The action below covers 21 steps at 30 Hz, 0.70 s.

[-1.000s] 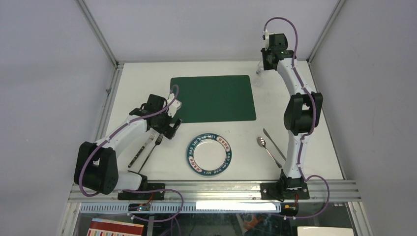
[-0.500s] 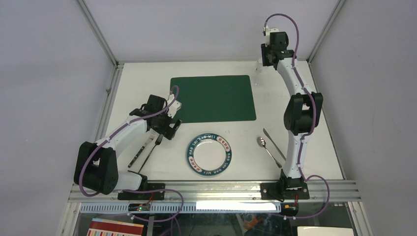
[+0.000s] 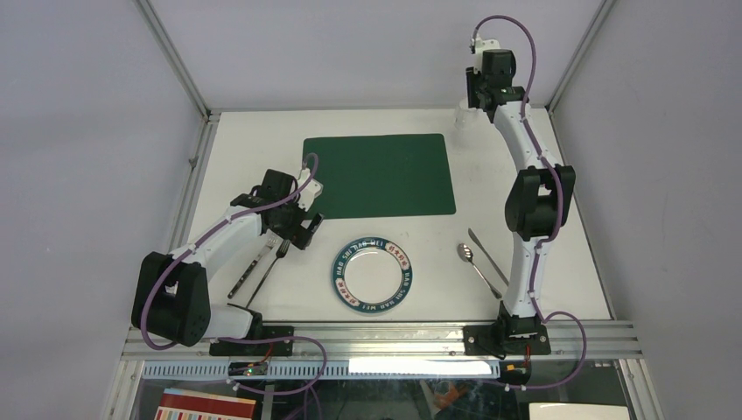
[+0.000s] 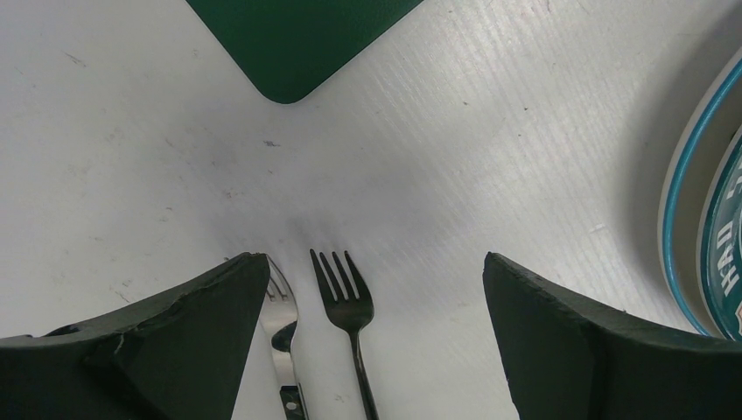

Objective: Set the dinner table for one person
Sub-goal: Place the cup at the center of the board, then pick up the plate at the center of the board.

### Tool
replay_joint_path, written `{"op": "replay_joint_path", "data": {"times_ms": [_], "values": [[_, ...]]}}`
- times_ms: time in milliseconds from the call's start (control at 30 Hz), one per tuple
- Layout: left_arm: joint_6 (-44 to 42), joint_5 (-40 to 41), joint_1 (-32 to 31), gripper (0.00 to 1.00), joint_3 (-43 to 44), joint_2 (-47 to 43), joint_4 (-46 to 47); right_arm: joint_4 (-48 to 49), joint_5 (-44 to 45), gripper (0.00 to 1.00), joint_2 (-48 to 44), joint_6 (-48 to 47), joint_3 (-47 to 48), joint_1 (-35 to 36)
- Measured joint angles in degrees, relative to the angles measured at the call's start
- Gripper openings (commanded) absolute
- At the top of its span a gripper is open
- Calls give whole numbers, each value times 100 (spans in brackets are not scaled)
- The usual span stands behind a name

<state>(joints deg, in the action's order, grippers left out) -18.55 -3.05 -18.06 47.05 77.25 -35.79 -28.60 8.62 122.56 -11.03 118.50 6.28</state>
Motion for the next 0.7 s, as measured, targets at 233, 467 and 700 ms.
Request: {"op": "replay_joint_path", "data": {"times_ms": [233,467,700], "values": [[-2,2,0,99,-7,-2,0,426,35,40,-4,0,0,-7],[9,66,-2,99,-7,-111,79,691,-208,44,-940,44,-1152,4],[-11,118,0,99,2,-269,146,-463,-1261,85,-3432,-267,-2677,363]]}}
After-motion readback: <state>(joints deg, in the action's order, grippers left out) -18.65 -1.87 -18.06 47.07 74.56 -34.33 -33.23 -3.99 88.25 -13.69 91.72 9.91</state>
